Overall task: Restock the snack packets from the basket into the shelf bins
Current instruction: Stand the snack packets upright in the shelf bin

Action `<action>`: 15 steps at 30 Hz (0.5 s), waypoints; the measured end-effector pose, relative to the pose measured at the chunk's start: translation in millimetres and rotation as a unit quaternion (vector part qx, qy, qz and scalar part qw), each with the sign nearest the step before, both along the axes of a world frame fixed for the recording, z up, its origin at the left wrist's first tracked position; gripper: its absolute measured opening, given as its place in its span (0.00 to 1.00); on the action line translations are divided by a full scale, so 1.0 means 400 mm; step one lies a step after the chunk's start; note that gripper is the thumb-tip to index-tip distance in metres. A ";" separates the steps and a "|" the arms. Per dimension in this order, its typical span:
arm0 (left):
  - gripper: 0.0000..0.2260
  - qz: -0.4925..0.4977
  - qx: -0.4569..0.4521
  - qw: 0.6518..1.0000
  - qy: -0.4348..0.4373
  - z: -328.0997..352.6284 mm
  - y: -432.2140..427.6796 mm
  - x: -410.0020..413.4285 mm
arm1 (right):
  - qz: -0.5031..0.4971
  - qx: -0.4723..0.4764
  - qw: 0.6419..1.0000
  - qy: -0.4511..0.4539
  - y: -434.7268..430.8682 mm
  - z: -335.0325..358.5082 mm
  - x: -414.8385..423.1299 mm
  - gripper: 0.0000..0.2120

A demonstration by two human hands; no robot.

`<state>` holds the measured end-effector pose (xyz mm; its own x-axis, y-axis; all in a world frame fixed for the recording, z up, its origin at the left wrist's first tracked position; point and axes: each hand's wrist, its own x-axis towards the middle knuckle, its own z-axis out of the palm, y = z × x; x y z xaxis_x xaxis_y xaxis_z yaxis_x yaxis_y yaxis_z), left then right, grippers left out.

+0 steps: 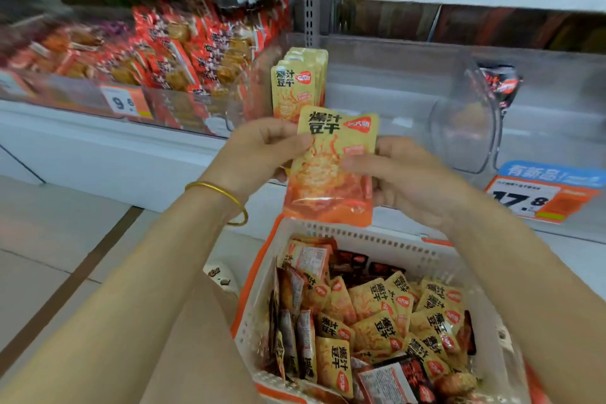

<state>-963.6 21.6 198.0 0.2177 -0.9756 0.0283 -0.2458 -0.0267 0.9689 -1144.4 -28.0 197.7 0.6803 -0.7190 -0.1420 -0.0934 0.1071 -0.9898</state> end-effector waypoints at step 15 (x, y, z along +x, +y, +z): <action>0.21 0.134 -0.048 0.811 -0.567 -0.022 -0.217 0.170 | -0.071 -0.306 0.896 0.312 -0.398 -0.062 0.339 0.18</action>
